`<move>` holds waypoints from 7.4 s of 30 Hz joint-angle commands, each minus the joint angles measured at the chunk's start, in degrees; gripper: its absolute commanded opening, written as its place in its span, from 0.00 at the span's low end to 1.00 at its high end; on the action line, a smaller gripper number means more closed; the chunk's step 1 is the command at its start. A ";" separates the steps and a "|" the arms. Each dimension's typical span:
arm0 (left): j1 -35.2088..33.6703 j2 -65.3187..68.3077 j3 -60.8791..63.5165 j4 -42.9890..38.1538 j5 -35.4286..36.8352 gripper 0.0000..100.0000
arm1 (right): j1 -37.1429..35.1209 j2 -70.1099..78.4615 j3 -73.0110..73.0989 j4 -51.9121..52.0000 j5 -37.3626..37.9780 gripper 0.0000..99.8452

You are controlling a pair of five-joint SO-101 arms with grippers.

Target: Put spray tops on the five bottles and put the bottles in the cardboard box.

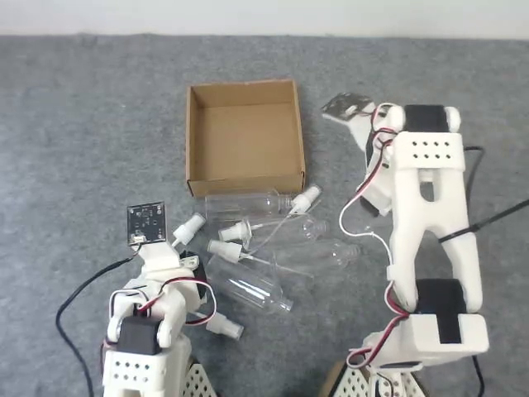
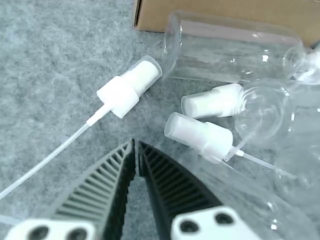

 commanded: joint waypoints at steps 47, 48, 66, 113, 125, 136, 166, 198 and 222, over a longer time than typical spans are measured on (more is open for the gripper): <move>-0.18 -1.05 -0.57 0.26 -0.26 0.01 | 6.37 19.47 8.70 -17.36 29.27 0.10; -0.18 -1.05 -0.57 0.26 -0.26 0.01 | 6.46 18.77 8.70 -17.36 29.19 0.10; -0.18 -1.05 -0.57 0.26 -0.26 0.01 | 4.00 13.32 8.62 -21.32 -10.64 0.10; -0.18 -1.05 -0.57 0.26 -0.26 0.01 | 2.33 13.85 9.05 -22.73 -9.05 0.18; -0.18 -1.05 -0.57 0.26 -0.26 0.01 | 1.45 10.95 6.77 -14.99 -9.49 0.07; -0.18 -1.05 -0.57 0.26 -0.26 0.01 | -1.19 -1.45 6.24 -3.65 -12.22 0.07; -0.18 -1.05 -0.57 0.26 -0.26 0.01 | -9.10 -45.32 28.22 -14.73 -30.95 0.07; 1.05 -1.05 -0.57 0.26 -0.18 0.01 | -8.75 -76.35 66.37 -45.49 -43.25 0.07; 4.40 -1.05 -22.99 9.32 -0.53 0.01 | -9.01 -96.48 76.92 -46.29 -43.25 0.07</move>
